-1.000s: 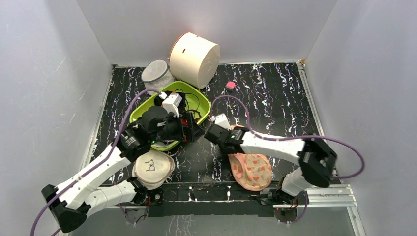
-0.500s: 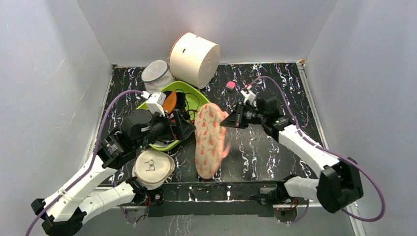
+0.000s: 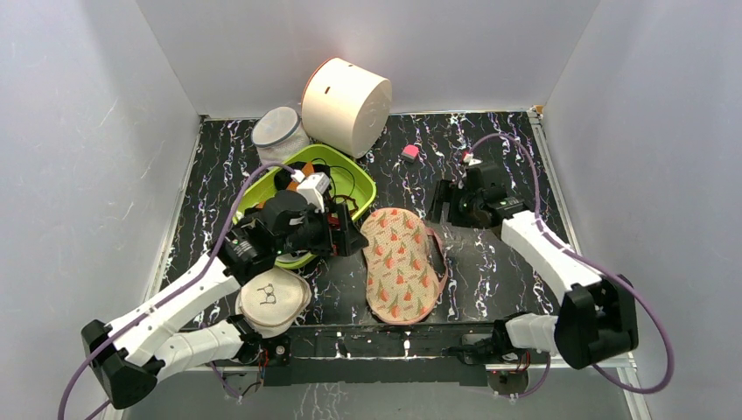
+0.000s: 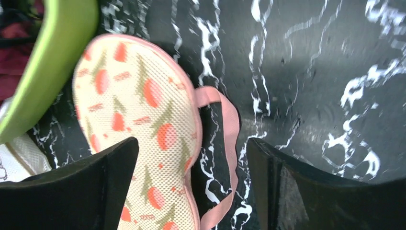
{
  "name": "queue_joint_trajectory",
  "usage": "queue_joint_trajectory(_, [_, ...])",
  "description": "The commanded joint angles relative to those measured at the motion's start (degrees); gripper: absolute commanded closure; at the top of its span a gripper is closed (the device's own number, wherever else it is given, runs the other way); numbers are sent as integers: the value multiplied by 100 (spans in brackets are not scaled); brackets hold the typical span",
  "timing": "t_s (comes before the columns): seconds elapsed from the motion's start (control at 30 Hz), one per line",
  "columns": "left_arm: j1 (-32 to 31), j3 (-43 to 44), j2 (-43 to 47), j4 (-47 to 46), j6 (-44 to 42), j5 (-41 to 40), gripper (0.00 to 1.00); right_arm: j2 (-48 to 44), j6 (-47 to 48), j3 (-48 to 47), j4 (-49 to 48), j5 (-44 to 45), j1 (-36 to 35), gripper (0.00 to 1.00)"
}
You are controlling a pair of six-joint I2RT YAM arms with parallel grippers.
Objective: Unzip the laundry bag and remove the bra
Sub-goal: Adjust the laundry bag at the center of the board, then move the laundry bag to the center of the board.
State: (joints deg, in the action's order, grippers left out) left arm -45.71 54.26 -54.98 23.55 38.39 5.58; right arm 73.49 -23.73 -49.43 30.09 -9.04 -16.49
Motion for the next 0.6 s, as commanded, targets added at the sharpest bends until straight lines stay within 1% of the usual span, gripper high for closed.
queue_joint_trajectory(0.0, [-75, -430, -200, -546, 210, 658, 2, -476, 461, -404, 111, -174, -193, 13])
queue_joint_trajectory(0.03, [-157, -528, -270, -608, 245, 636, 2, -529, 479, -317, 104, -450, -304, 4])
queue_joint_trajectory(0.07, [-249, -625, -336, -650, 294, 551, 2, -565, 468, -210, 37, -711, -544, 2])
queue_joint_trajectory(0.2, [-614, -937, -500, -720, 374, 188, 2, -495, 238, 204, -244, -1515, -1581, 2])
queue_joint_trajectory(0.27, [-832, -1057, -565, -716, 424, -61, 2, -561, 72, 465, -456, -1738, -1849, 2])
queue_joint_trajectory(0.33, [-1072, -1201, -638, -760, 516, -260, 2, -661, -89, 732, -624, -1760, -1875, 2])
queue_joint_trajectory(0.43, [-1354, -1358, -762, -905, 677, -472, 2, -674, -261, 981, -763, -1341, -1838, 2])
queue_joint_trajectory(0.5, [-1546, -1407, -874, -992, 771, -597, 2, -518, -328, 1065, -834, -1109, -1729, 2])
queue_joint_trajectory(0.57, [-1695, -1383, -998, -1041, 824, -679, 2, -272, -324, 1083, -813, -798, -1467, 2])
